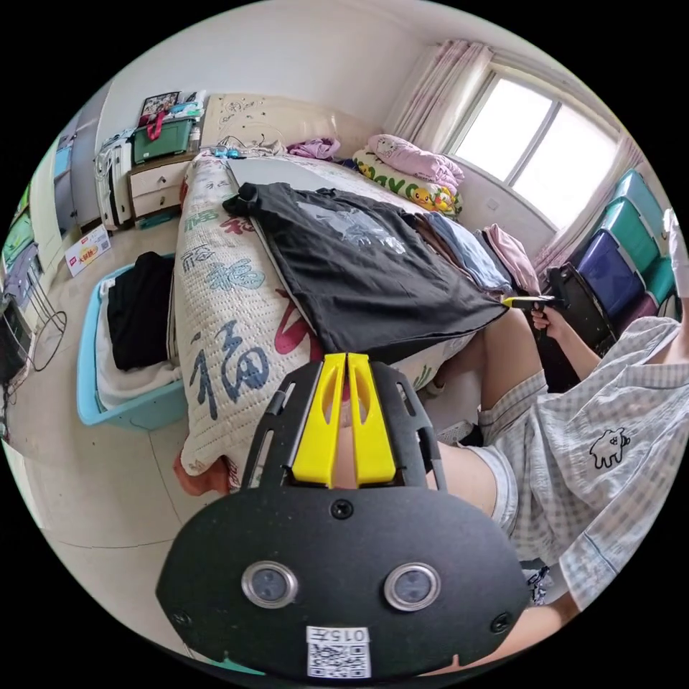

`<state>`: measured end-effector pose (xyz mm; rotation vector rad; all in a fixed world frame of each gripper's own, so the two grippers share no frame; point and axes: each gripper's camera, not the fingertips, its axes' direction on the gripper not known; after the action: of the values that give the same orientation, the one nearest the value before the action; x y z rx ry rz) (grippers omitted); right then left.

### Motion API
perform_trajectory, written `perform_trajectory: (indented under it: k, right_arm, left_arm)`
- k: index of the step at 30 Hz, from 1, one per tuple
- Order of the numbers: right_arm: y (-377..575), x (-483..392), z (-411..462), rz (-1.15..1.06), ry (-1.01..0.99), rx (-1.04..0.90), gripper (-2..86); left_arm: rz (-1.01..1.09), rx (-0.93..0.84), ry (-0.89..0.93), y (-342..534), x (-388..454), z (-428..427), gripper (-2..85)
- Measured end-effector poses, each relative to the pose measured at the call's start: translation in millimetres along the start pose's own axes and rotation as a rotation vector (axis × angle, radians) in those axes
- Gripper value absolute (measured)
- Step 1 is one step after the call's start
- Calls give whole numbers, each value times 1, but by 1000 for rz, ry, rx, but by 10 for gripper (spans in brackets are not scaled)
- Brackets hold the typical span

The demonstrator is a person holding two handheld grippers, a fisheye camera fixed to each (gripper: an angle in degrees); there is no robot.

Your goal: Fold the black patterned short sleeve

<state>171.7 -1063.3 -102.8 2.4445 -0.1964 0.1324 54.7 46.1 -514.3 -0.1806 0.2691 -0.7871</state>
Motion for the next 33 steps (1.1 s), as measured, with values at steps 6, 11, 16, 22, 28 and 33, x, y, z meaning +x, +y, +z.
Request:
perform_trajectory:
  k: [6, 11, 16, 22, 28, 33]
  right_arm:
    - [-4, 73, 5, 56, -40, -7, -4]
    - [-9, 120, 13, 26, 8, -52, -4]
    - [-8, 174, 17, -14, 48, -89, -4]
    - [0, 248, 30, -45, 157, -217, -4]
    - [27, 330, 17, -54, 149, -228, -4]
    - [36, 398, -24, -38, 49, -77, -3]
  left_arm:
    - [10, -68, -44, 10, 8, 16, -5]
    - [20, -112, -78, 13, 11, 30, -5]
    - [24, -124, -101, 10, 10, 34, -3]
    - [55, -216, -162, 2, 11, 50, -2]
    - [43, -287, -160, -7, 0, 56, -1]
    - [-61, -165, -82, -22, -40, 10, 3]
